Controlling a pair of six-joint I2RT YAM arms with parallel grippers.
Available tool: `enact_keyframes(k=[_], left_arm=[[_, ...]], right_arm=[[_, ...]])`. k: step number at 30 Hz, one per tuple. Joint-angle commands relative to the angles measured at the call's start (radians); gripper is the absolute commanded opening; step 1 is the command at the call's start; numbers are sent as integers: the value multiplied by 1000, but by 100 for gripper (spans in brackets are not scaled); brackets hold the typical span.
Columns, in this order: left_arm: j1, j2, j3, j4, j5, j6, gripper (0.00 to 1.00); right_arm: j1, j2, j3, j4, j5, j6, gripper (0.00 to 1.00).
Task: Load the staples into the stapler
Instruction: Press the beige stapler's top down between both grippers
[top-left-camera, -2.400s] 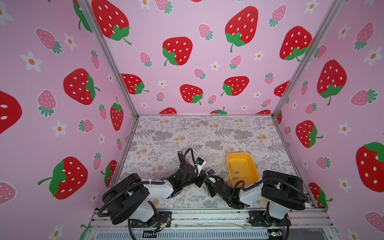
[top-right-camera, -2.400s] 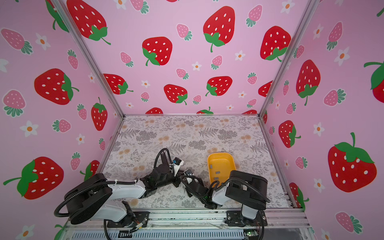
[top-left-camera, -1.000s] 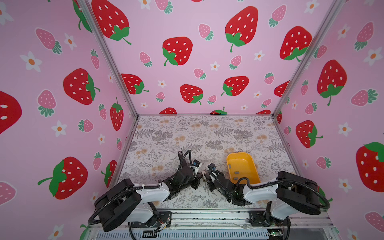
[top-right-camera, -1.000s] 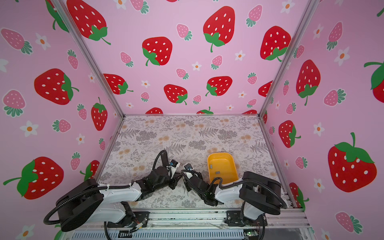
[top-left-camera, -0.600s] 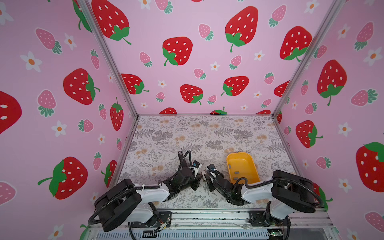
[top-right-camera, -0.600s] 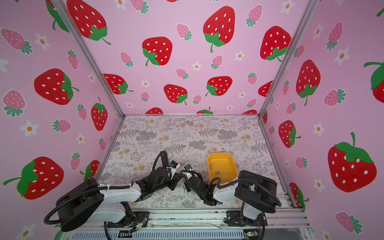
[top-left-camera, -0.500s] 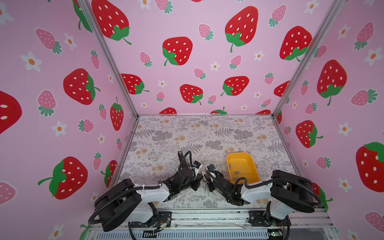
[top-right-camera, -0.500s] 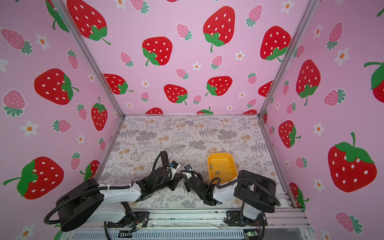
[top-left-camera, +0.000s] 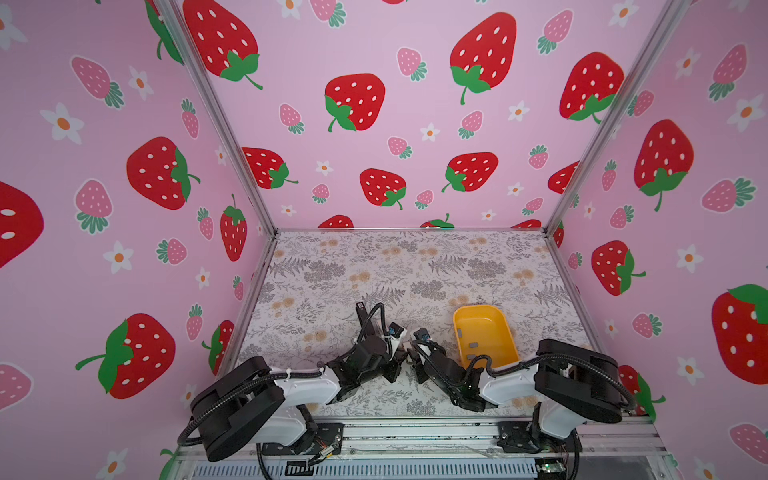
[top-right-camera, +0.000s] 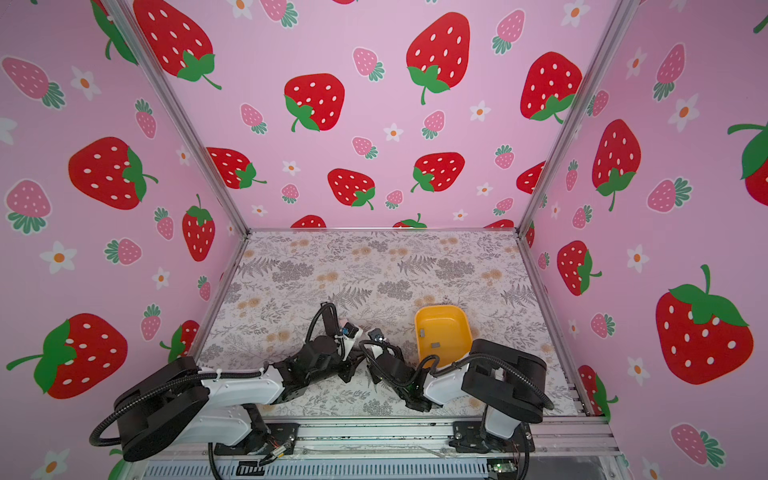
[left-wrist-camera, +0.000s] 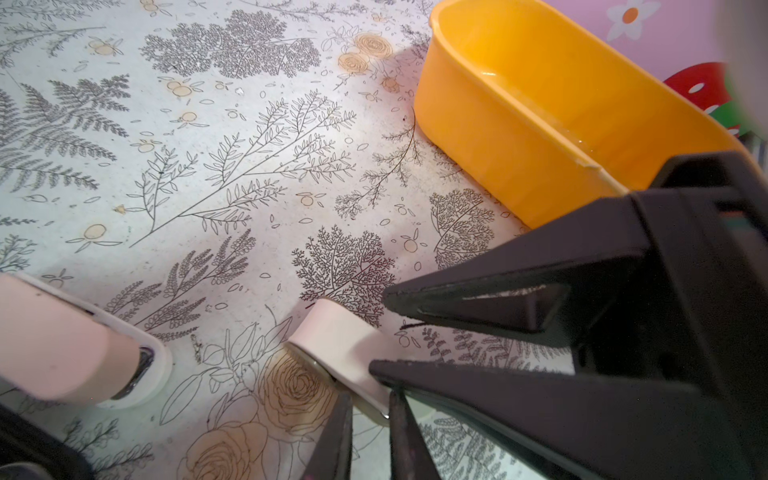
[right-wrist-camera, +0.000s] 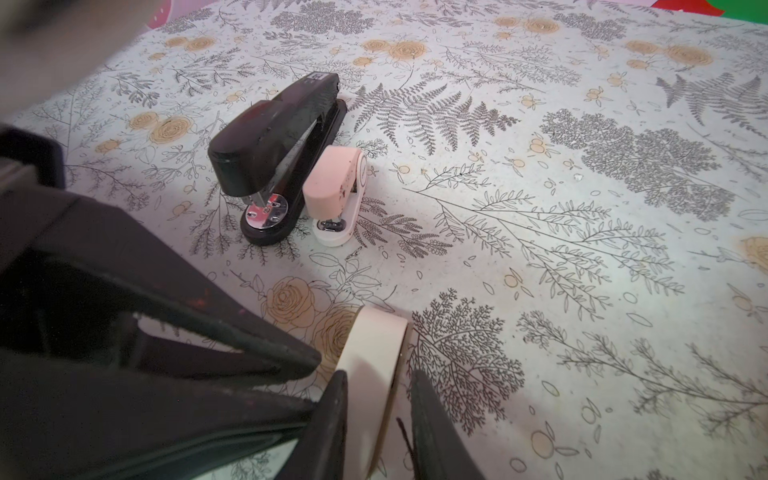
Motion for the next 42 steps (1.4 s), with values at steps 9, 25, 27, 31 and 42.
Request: enact_keyframes(k=[9,25,27,31,42], left_arm=[[-11,75,-21,71,-3,23,19],[-11,63,-36,68,-38,38,18],[-11,59,-36,62,-43,39,18],[-11,33,-36,38,-65,42,18],[-11,-150,-32,-60,-101,33,20]], right_arm=[[-1,81,-53,13,-26,81,25],[13,210,-54,70,-2,120,23],[13,209,-56,72,4,123,23],[13,176,-50,68,15,102,23],[13,87,14,-20,37,23,24]])
